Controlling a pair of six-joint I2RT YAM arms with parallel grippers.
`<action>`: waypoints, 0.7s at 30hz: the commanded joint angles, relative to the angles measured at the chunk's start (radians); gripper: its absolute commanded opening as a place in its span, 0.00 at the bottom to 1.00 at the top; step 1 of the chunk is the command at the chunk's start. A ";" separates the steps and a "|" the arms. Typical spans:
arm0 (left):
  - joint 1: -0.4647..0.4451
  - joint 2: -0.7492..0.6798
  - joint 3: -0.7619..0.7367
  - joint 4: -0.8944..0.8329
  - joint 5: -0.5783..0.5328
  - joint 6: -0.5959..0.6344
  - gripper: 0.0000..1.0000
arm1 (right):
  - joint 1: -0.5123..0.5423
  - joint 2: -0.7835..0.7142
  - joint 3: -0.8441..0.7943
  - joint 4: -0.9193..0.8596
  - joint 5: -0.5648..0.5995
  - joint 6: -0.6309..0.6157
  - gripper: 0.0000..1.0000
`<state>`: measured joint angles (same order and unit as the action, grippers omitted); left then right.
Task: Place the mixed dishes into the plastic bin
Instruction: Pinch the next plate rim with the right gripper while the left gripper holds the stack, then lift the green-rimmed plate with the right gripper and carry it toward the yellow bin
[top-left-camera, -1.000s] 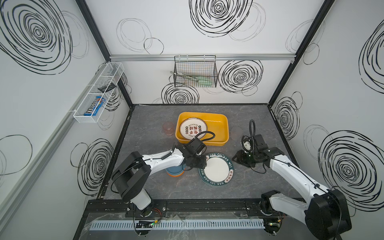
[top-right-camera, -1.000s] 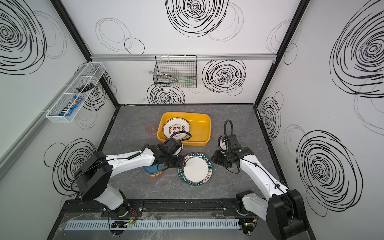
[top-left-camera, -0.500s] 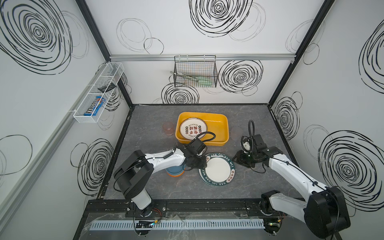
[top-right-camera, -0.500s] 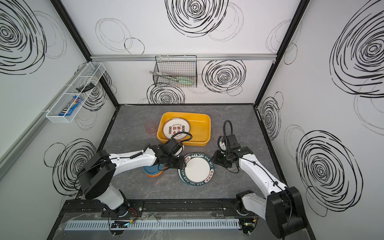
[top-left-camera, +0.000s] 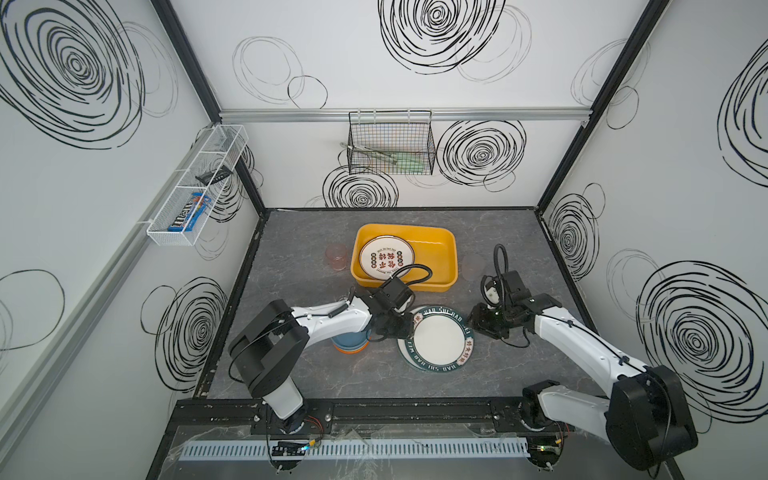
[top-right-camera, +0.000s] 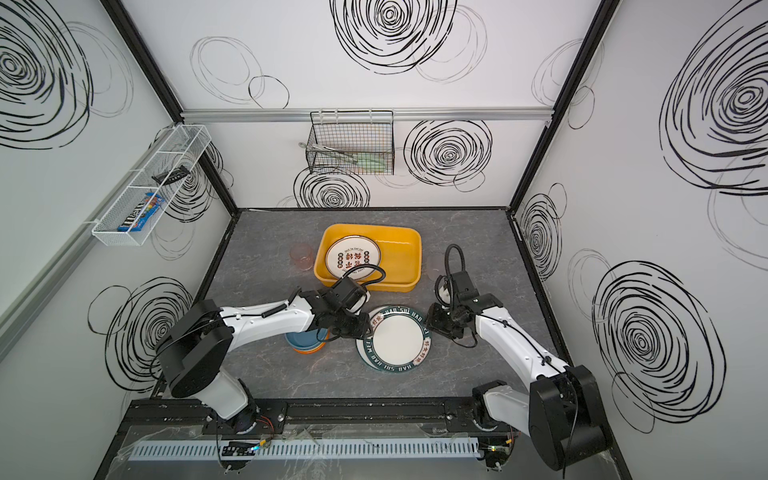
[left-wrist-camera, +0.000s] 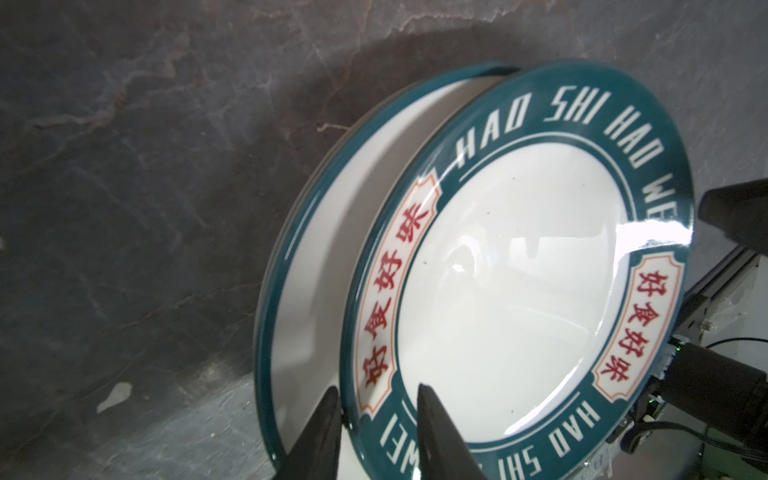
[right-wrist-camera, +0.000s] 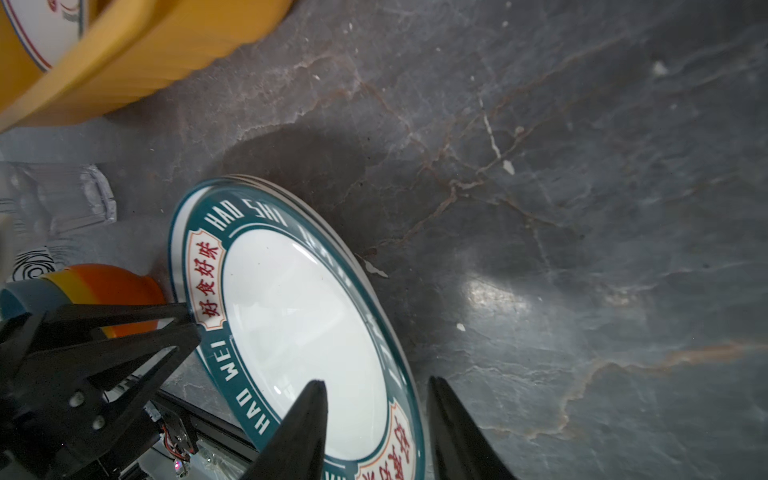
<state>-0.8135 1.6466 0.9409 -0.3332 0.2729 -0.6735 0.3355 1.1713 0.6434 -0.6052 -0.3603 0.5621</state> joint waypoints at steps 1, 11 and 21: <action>-0.008 0.013 0.019 0.047 0.026 0.011 0.33 | 0.011 0.003 -0.048 0.028 -0.024 0.057 0.44; -0.008 0.012 0.013 0.056 0.040 0.017 0.29 | 0.014 -0.040 -0.124 0.122 -0.055 0.112 0.37; -0.009 0.007 0.009 0.063 0.050 0.016 0.29 | 0.014 -0.061 -0.170 0.156 -0.032 0.127 0.25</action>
<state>-0.8135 1.6505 0.9409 -0.3111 0.2966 -0.6693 0.3431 1.1255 0.4919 -0.4641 -0.4088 0.6693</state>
